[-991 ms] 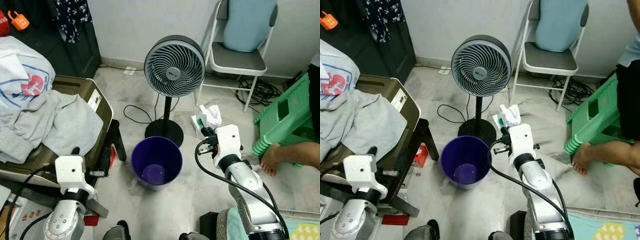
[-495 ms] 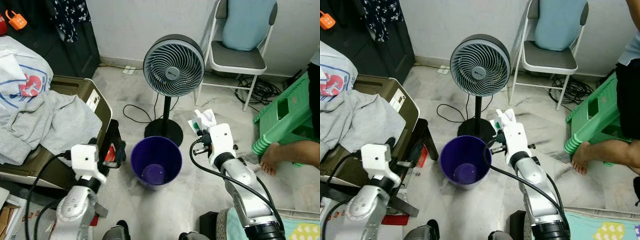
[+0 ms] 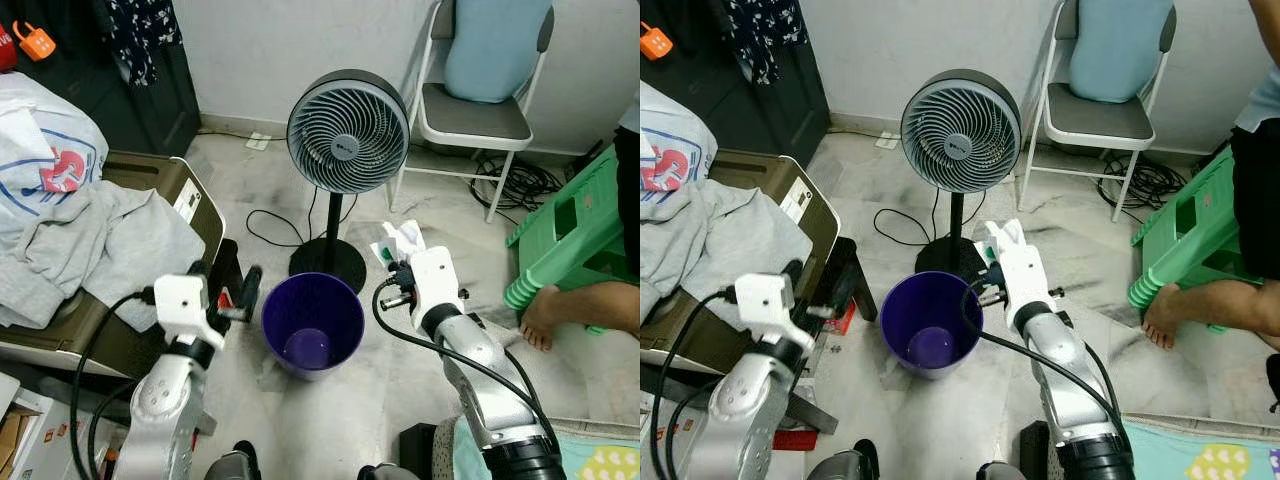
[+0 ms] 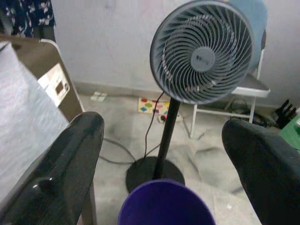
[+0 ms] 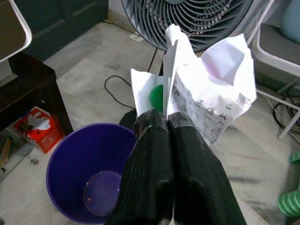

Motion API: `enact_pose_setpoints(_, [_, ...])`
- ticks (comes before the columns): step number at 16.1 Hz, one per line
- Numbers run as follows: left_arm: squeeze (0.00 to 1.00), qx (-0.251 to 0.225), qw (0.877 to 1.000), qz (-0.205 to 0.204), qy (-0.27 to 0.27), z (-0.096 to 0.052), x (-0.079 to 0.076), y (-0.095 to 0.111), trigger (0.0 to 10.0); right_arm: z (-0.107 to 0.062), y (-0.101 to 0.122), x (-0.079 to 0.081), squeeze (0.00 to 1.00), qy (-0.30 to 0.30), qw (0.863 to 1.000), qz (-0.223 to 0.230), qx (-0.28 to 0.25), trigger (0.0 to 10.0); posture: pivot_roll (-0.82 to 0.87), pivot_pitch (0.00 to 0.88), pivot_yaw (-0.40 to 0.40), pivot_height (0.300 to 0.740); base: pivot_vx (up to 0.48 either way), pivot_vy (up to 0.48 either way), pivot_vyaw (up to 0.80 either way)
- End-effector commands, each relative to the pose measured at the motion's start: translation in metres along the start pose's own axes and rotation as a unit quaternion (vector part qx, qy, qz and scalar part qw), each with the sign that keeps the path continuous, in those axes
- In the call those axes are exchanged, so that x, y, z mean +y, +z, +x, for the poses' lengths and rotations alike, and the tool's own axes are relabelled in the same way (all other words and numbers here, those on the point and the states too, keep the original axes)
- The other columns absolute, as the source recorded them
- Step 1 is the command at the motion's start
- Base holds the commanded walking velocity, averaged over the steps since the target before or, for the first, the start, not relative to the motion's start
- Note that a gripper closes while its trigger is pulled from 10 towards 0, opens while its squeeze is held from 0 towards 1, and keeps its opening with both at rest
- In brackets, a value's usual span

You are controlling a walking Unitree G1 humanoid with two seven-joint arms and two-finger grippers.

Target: Clean up the room

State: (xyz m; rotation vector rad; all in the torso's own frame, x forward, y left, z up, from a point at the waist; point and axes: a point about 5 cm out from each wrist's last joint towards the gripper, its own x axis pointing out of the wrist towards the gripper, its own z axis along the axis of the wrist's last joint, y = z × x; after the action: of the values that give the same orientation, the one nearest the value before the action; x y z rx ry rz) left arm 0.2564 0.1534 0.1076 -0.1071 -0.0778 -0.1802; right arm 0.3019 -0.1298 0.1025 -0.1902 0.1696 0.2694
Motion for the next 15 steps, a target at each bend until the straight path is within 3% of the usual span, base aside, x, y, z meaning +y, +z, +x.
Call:
enact_pose_setpoints(1, [0.00, 0.011, 1.000, 0.005, -0.001, -0.0022, -0.0009, -0.0059, 10.0, 0.0001, -0.0008, -0.0005, 0.00, -0.004, 1.000, -0.003, 0.001, 10.0, -0.13, 0.149, -0.033, 0.740, 0.000, 0.000, 0.00])
enact_pose_setpoints(6, [0.00, 0.004, 1.000, 0.007, -0.010, -0.0031, -0.0028, -0.0054, 10.0, -0.0003, -0.0020, 0.0024, 0.00, -0.001, 1.000, -0.003, 0.000, 10.0, -0.13, 0.152, -0.030, 0.740, 0.000, 0.000, 0.00])
enact_pose_setpoints(15, [0.00, 0.003, 1.000, 0.009, -0.010, -0.0039, -0.0021, -0.0053, 10.0, -0.0008, -0.0017, 0.0026, 0.00, -0.001, 1.000, -0.008, -0.002, 10.0, -0.13, 0.160, -0.024, 0.740, 0.302, 0.000, 0.00])
